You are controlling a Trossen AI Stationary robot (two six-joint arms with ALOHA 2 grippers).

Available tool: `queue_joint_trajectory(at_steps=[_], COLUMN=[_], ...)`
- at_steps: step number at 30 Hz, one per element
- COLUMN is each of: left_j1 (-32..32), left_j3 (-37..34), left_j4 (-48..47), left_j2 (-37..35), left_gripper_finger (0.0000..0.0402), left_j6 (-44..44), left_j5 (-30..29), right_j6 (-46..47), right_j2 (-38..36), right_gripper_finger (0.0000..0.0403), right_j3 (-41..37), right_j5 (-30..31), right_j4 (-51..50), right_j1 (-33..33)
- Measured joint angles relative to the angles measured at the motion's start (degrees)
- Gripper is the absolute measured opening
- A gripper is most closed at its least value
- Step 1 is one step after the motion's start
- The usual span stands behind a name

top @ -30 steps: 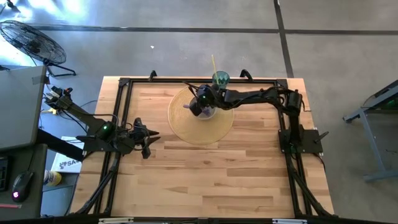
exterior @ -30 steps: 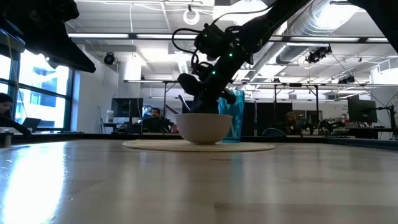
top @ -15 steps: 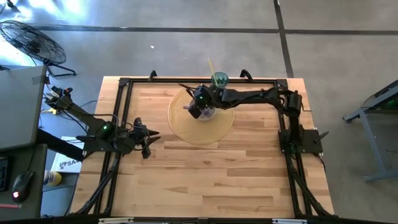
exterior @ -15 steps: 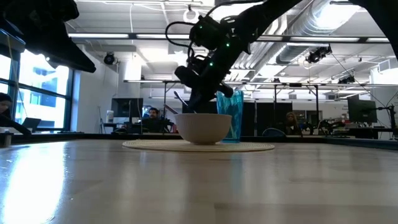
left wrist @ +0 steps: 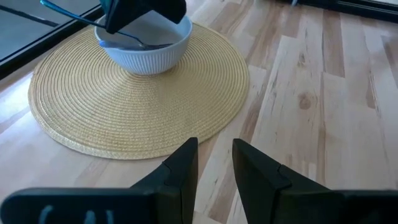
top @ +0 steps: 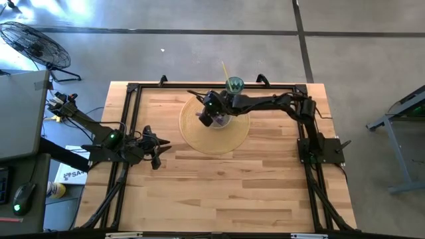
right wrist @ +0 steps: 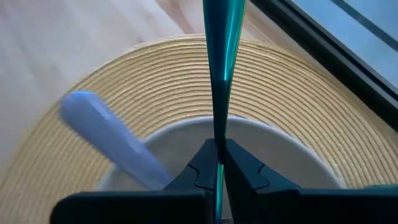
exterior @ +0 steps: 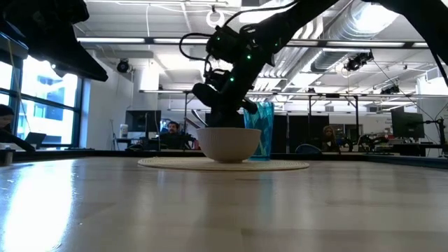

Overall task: Pick & Place Utensil
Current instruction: Put the blue fork into the white bowl on the brown mat, then return to Home Position

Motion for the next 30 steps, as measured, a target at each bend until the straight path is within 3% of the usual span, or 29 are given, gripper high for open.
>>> queue_joint_trajectory(at_steps=[10, 23, 30], left_j1=[0.0, 0.0, 0.0], left_j3=[0.0, 0.0, 0.0], left_j4=[-0.1, -0.1, -0.2], left_j2=[0.0, 0.0, 0.0], left_gripper_finger=[0.0096, 0.0096, 0.0096], left_j6=[-0.1, -0.1, -0.2], left_j5=[0.1, 1.9, 2.2], right_j6=[0.9, 0.8, -0.1], right_j2=[0.0, 0.0, -3.1], right_gripper_finger=[0.0016, 0.0081, 0.0096], right_j3=[-1.5, -1.5, -1.5], right_j5=[0.0, 0.0, 1.6], right_j4=[0.7, 1.3, 1.2], right_j1=[-0.4, -0.3, 2.1])
